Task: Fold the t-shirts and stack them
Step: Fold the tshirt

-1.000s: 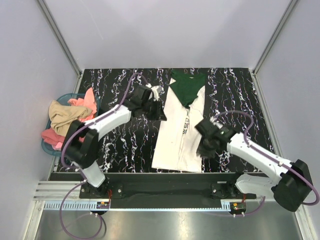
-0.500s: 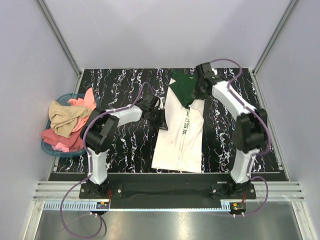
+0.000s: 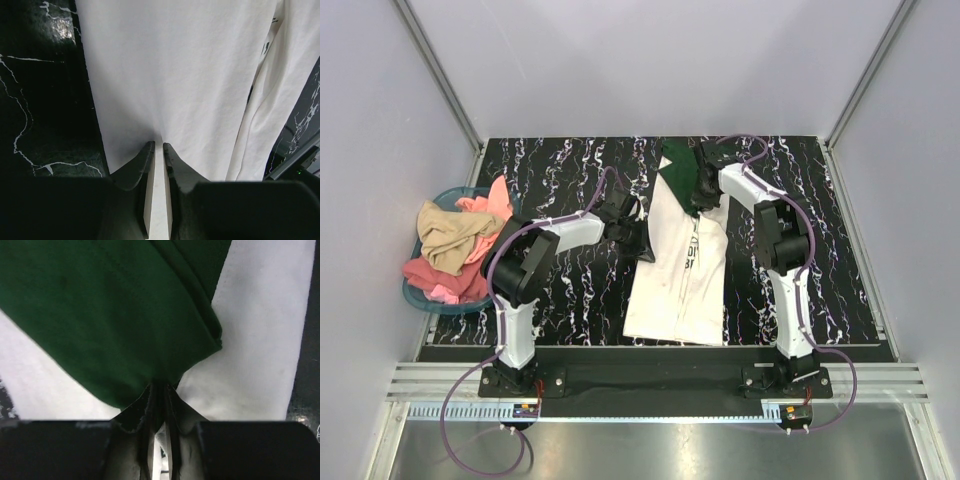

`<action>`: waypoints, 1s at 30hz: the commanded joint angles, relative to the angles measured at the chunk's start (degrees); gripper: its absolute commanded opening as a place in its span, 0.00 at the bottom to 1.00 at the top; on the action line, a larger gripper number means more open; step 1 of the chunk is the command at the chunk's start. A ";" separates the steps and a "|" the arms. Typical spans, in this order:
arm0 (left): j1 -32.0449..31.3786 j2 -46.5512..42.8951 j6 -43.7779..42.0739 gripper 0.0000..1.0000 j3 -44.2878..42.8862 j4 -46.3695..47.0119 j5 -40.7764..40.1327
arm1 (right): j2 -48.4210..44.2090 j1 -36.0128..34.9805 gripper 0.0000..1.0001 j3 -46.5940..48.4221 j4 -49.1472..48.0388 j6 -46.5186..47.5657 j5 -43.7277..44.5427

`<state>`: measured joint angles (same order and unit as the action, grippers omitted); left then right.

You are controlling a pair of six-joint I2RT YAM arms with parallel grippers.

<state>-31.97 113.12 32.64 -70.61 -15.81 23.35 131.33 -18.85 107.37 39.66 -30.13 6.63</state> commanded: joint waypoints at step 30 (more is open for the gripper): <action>5.16 -4.30 -0.73 0.21 -5.32 -4.13 -3.93 | 5.79 1.36 0.22 17.68 -3.28 0.42 -14.81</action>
<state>-27.05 113.01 34.74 -71.83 -17.08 20.38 141.43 -17.91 120.99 34.59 -30.41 -6.04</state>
